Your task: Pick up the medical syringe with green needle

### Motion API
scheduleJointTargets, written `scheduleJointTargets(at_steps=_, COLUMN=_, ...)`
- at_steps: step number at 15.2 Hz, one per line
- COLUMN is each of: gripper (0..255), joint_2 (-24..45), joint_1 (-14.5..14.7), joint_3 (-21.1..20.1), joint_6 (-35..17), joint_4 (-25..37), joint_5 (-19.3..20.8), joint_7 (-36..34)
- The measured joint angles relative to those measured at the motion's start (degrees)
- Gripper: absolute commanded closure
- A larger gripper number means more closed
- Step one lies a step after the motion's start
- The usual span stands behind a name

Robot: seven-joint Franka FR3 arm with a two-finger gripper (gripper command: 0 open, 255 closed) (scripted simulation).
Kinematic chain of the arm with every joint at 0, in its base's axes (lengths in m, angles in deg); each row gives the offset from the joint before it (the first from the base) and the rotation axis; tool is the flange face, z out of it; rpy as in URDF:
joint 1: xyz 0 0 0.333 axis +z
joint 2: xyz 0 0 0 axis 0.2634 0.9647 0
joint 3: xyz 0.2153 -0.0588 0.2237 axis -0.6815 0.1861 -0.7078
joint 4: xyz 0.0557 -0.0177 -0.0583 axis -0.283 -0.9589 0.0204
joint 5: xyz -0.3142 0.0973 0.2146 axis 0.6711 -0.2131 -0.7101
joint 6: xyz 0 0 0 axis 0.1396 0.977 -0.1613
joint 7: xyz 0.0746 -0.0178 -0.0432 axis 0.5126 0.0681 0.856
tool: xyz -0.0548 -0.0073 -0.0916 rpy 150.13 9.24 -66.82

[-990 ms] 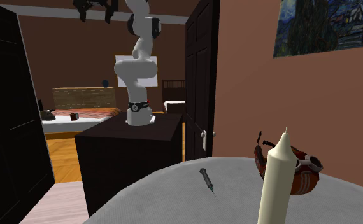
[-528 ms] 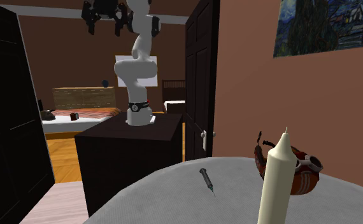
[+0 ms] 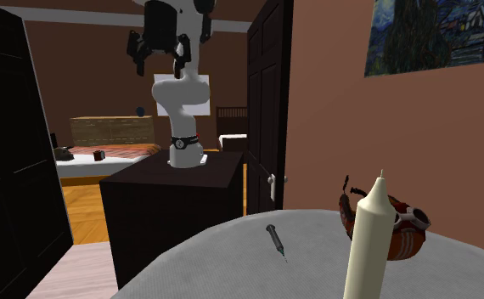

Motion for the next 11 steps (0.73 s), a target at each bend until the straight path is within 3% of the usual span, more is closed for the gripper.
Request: scheduleJointTargets(at_steps=11, gripper=0, joint_2=18.1, joint_1=1.5, joint_3=-8.8, joint_6=-14.2, joint_4=0.6, joint_5=0.8, joint_7=-8.1)
